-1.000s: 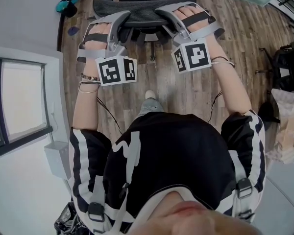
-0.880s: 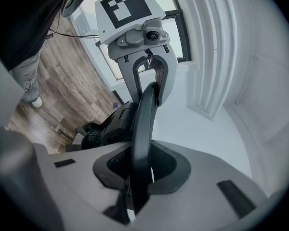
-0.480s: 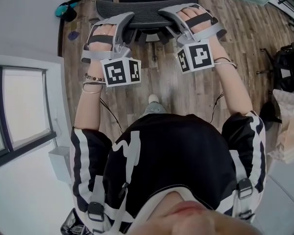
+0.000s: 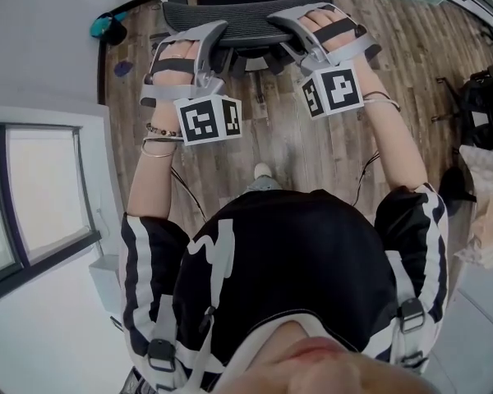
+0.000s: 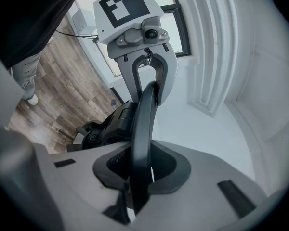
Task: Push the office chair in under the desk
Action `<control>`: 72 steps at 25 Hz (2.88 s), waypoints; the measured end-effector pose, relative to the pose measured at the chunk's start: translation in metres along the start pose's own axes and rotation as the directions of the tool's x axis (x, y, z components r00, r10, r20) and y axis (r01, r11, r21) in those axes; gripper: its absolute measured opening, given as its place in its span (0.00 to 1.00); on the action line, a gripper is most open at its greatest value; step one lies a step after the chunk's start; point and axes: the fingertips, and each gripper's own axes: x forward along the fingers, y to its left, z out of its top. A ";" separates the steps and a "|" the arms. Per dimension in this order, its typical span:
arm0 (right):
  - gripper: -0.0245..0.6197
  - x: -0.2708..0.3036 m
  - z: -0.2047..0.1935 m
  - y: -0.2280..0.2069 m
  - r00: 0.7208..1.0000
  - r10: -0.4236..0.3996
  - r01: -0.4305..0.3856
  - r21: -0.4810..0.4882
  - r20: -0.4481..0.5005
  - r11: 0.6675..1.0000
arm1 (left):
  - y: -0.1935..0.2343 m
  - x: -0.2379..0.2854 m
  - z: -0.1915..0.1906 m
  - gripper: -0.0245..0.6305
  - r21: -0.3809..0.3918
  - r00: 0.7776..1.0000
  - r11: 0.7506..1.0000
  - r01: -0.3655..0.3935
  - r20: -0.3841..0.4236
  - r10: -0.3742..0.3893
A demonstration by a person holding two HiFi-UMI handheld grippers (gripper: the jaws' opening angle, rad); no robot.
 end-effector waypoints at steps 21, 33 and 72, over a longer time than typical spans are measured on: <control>0.15 0.034 -0.014 -0.005 1.000 -0.014 0.014 0.000 -0.022 1.000 | 0.004 0.030 -0.020 0.23 0.015 1.000 1.000 -0.009 0.014 0.009; 0.15 0.071 -0.033 -0.024 1.000 -0.015 0.015 -0.001 -0.018 1.000 | 0.022 0.068 -0.038 0.23 0.003 1.000 1.000 -0.003 0.004 0.003; 0.15 0.157 -0.072 -0.046 0.999 -0.039 0.039 -0.022 -0.013 0.999 | 0.042 0.149 -0.086 0.23 0.008 0.999 0.999 -0.038 -0.008 0.038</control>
